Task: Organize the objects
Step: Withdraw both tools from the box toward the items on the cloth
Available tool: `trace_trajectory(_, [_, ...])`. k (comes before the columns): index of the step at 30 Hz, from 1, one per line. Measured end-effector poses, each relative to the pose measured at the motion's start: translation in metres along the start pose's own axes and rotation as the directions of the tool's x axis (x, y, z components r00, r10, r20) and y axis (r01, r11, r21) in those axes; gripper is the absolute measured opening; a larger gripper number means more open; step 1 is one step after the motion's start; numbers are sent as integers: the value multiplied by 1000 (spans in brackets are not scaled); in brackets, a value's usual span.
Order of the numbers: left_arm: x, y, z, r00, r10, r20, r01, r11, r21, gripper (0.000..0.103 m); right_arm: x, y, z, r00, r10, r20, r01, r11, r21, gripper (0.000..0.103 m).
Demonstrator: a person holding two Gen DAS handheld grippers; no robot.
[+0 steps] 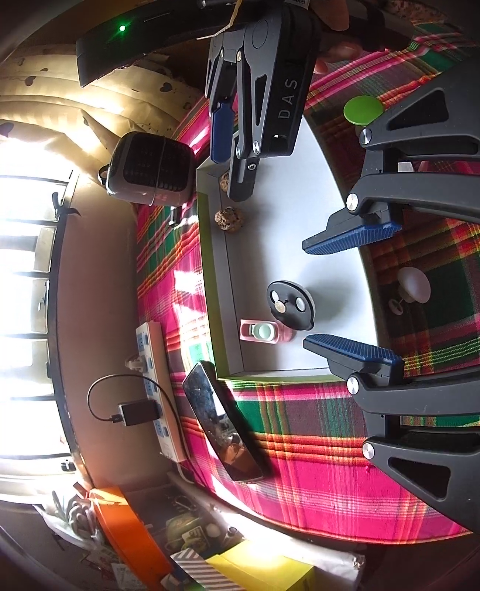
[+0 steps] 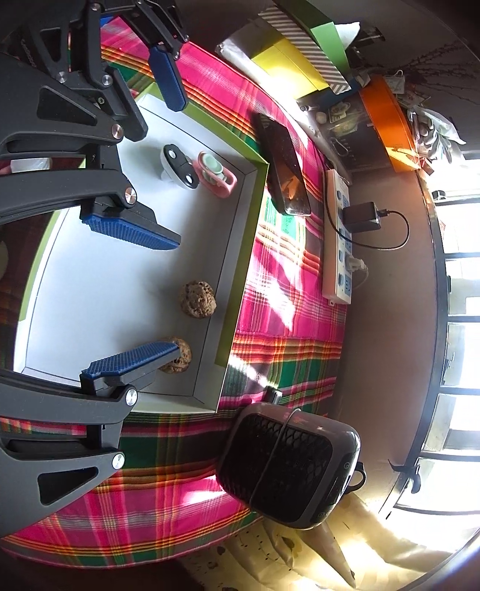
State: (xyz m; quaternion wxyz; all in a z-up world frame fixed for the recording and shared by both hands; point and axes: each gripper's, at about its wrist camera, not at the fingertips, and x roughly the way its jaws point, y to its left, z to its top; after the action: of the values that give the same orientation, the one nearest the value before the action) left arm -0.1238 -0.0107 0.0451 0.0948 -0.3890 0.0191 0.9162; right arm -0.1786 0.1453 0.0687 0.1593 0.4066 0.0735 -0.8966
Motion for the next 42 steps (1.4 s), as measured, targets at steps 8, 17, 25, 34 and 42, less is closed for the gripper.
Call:
trace_trajectory(8, [-13, 5, -8, 1000, 6, 18, -5, 1000, -27, 44, -21, 1, -13, 999, -22, 48, 21, 1000, 9, 53])
trace_trajectory(17, [-23, 14, -20, 1000, 7, 25, -6, 998, -55, 44, -37, -5, -35, 998, -22, 66, 19, 999, 36, 53])
trace_trajectory(25, [-26, 26, -34, 1000, -14, 13, 16, 995, -103, 44, -52, -10, -55, 996, -28, 81, 23, 998, 52, 54])
trace_trajectory(34, [-25, 31, -52, 998, -56, -12, 55, 992, -111, 45, -64, -10, -74, 996, -34, 85, 29, 998, 60, 54])
trace_trajectory(42, [-21, 26, -55, 996, -81, -27, 78, 992, -98, 46, -68, -9, -86, 997, -27, 76, 22, 998, 66, 54])
